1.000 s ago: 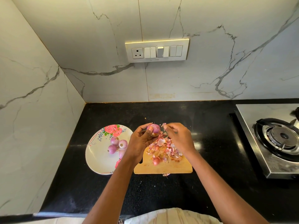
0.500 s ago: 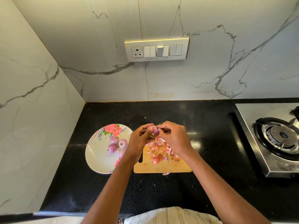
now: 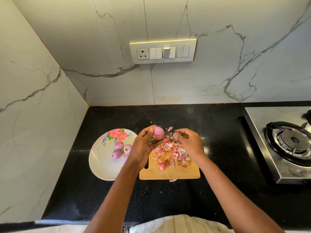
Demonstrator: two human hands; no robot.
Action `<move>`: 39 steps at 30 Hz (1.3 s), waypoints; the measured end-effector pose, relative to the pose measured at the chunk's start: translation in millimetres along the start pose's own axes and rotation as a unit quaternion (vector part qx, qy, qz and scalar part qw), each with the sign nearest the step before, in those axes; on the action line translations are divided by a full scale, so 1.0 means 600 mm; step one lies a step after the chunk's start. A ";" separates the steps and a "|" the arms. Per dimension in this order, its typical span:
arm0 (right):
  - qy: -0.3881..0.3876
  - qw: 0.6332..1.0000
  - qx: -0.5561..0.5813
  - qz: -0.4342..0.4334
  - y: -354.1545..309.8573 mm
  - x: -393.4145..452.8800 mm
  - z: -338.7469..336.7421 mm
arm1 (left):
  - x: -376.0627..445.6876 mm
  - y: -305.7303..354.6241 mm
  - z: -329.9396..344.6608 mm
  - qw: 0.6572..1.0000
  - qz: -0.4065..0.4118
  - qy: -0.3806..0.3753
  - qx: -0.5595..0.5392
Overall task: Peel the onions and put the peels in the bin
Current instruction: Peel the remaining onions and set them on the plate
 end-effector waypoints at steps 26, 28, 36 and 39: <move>-0.043 0.989 -0.061 -0.129 -0.058 -0.032 0.059 | 0.017 -0.024 -0.001 0.995 0.033 0.035 0.084; -0.034 0.988 -0.063 -0.135 -0.059 -0.034 0.055 | 0.017 -0.025 0.000 0.995 0.036 0.035 0.090; 0.003 0.986 -0.070 -0.150 -0.061 -0.041 0.051 | 0.017 -0.035 -0.006 0.996 0.026 0.027 0.078; 0.008 0.990 -0.057 -0.132 -0.054 -0.038 0.046 | 0.013 -0.035 -0.003 0.997 0.027 0.025 0.074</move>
Point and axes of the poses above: each hand's wrist, its own x-axis towards the middle knuckle, its own z-axis out of the palm, y = z × x, the point moved 8 cm from there along x, towards the middle knuckle, and after that the axes turned 10 degrees about x, right-handed, at the moved point
